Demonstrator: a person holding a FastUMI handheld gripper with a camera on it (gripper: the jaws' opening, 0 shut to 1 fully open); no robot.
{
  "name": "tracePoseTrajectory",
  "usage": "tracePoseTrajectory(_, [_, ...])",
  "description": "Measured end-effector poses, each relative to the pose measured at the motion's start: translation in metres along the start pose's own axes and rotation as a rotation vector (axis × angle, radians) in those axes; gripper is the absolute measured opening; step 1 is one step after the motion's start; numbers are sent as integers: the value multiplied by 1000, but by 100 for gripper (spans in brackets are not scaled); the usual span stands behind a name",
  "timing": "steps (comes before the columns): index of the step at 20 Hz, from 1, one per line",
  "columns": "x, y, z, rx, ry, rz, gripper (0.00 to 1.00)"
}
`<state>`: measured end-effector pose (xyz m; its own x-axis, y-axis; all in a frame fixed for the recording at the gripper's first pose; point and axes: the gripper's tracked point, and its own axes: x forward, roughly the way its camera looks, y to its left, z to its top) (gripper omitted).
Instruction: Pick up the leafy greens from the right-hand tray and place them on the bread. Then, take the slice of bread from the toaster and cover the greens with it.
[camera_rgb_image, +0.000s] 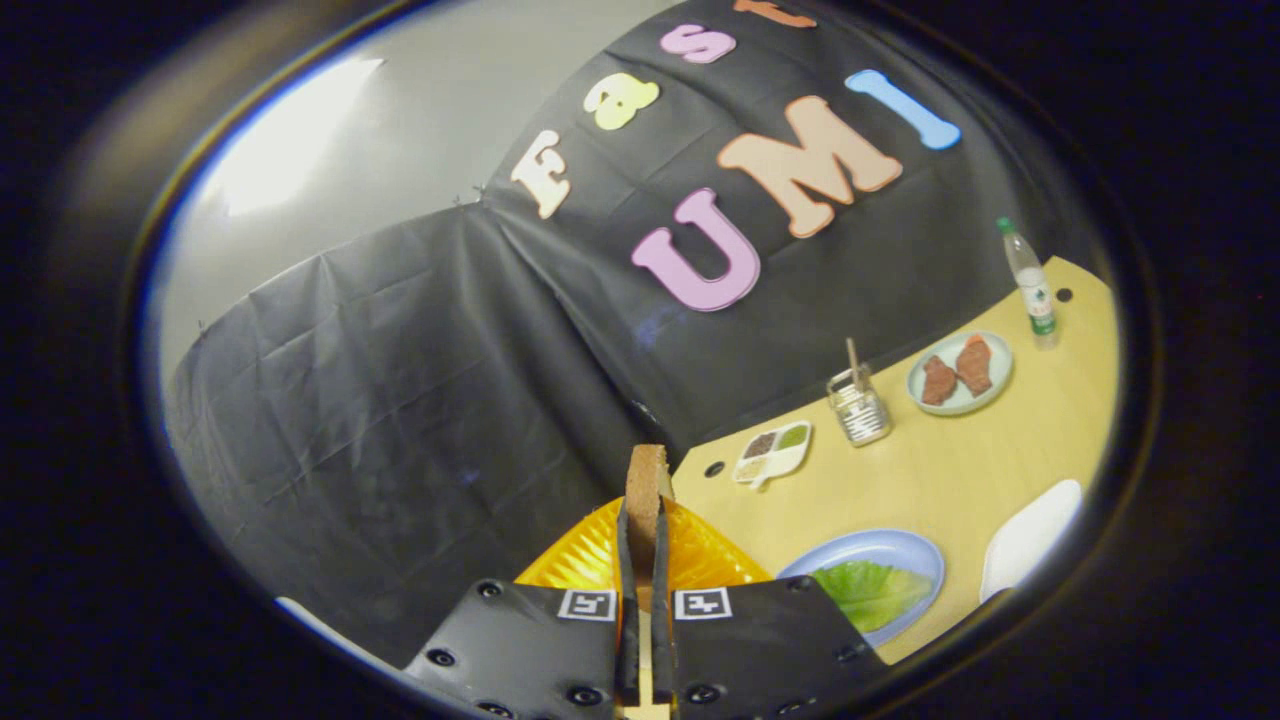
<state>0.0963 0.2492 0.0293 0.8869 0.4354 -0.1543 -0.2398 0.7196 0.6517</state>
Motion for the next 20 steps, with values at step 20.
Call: tracePoseTrajectory(20, [9, -179, -126, 51, 164, -353, 10])
